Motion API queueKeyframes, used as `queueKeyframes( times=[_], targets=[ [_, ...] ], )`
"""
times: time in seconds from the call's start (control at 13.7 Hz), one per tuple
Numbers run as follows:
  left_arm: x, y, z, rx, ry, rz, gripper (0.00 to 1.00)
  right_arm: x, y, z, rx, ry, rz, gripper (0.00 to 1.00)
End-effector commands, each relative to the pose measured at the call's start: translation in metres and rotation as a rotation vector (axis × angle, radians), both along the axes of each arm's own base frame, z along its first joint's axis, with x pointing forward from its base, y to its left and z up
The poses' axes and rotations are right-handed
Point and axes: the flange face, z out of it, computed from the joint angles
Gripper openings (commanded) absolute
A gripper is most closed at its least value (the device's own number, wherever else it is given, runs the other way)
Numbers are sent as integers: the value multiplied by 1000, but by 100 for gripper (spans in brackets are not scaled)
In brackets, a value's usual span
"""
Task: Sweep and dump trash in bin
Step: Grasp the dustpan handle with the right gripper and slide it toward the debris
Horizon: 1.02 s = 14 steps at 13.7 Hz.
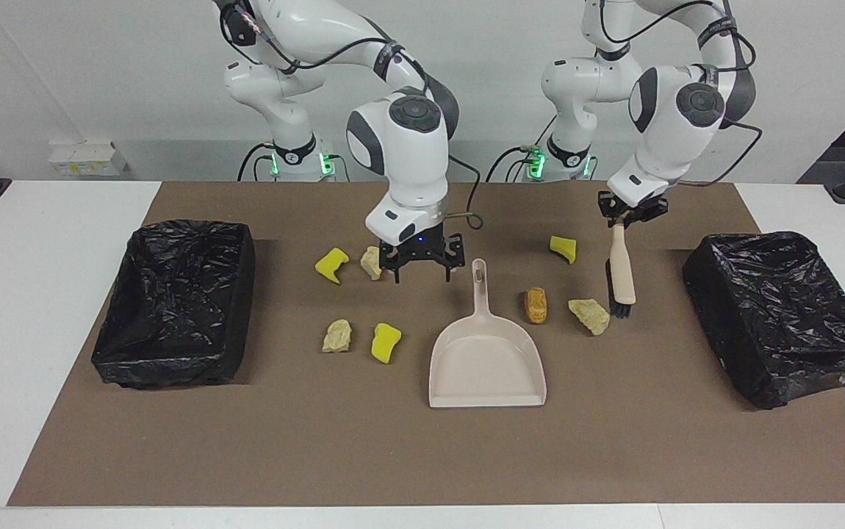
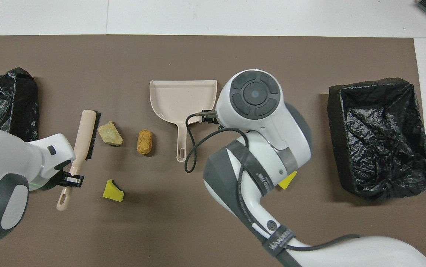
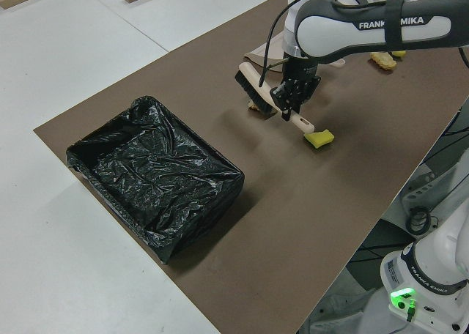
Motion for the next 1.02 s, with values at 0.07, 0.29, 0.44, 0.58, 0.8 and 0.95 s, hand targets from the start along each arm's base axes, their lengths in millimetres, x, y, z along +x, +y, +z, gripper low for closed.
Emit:
queueKeyframes(
  times=[0.07,0.29,0.44,0.58,0.8,0.95],
  targets=[
    [19,15,-25,-7,11,-86,0,-4,39,-28,21,-12,6,100],
    [18,14,-25,-8,16,-98,0,-13,54,-35,25,-29,28,100],
    [16,12,-27,-9,22,-102,0,-14,54,-32,-5,-47,39,100],
    [15,12,-27,-9,24,-103,0,-13,46,-39,-19,-38,17,100],
    [13,7,-27,-9,31,-110,0,-19,37,-42,-26,-23,12,82],
    [12,6,-27,-8,35,-105,0,-23,40,-39,-26,-17,4,40]
  ],
)
